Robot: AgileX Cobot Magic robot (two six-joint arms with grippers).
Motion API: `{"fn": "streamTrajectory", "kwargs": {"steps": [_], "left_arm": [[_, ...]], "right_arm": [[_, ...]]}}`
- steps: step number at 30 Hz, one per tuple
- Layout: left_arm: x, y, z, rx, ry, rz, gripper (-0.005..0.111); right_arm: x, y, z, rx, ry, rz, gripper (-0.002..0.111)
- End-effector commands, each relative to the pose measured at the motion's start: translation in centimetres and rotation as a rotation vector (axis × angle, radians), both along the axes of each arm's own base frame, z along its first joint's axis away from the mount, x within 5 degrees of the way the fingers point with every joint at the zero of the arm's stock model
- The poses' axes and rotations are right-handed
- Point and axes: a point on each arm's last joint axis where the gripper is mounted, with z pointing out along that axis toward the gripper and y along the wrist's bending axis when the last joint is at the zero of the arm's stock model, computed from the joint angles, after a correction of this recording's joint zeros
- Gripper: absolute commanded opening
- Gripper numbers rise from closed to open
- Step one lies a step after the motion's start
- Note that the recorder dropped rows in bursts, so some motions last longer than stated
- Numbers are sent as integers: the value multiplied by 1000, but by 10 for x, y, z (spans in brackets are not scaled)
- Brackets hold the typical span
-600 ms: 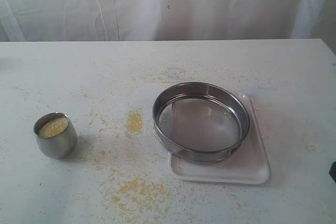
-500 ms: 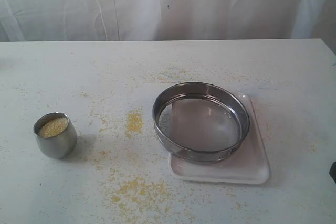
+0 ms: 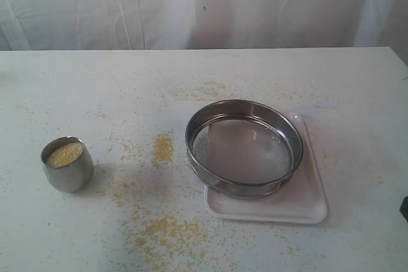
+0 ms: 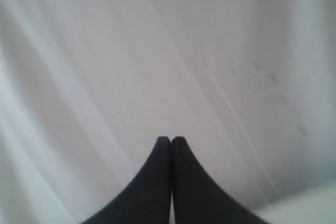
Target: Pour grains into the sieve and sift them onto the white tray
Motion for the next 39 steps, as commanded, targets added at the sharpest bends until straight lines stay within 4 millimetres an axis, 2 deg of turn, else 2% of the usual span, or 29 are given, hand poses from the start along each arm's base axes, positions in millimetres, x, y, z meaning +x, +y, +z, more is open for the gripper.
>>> {"fn": "streamTrajectory", "kwargs": {"steps": [1, 3, 5, 6, 10, 12, 15, 18, 24, 26, 27, 29, 32, 34, 36, 39], "left_arm": [[76, -14, -56, 18, 532, -191, 0], [91, -12, -71, -81, 592, -178, 0], [98, 1, -91, -252, 666, -117, 0], [96, 15, -105, -376, 713, -50, 0], [80, 55, -144, -564, 813, 130, 0], [58, 79, -178, -660, 858, 259, 0], [46, 85, -200, -736, 793, 356, 0], [48, 80, -204, -693, 744, 370, 0], [73, 76, -184, -580, 482, 373, 0], [95, 73, -178, -566, 347, 244, 0], [114, 68, -171, -579, 234, 65, 0], [134, 57, -169, -611, 183, -148, 0], [154, 49, -179, -542, 228, -314, 0], [158, 45, -199, -483, 328, -369, 0], [151, 45, -210, -470, 358, -471, 0], [140, 57, -218, -452, 411, -486, 0]], "right_arm": [[0, 0, -1, 5, -3, -7, 0], [0, 0, -1, 5, -3, -7, 0], [0, 0, -1, 5, -3, -7, 0], [0, 0, -1, 5, -3, -7, 0], [0, 0, -1, 5, -3, -7, 0], [0, 0, -1, 5, -3, -7, 0], [0, 0, -1, 5, -3, -7, 0], [0, 0, -1, 5, -3, -7, 0], [0, 0, -1, 5, -3, -7, 0], [0, 0, -1, 5, -3, -7, 0], [0, 0, -1, 5, -3, -7, 0], [0, 0, -1, 5, -3, -7, 0], [0, 0, -1, 5, -3, -7, 0], [0, 0, -1, 5, -3, -7, 0], [0, 0, -1, 5, -3, -7, 0], [0, 0, -1, 5, -3, -7, 0]]}}
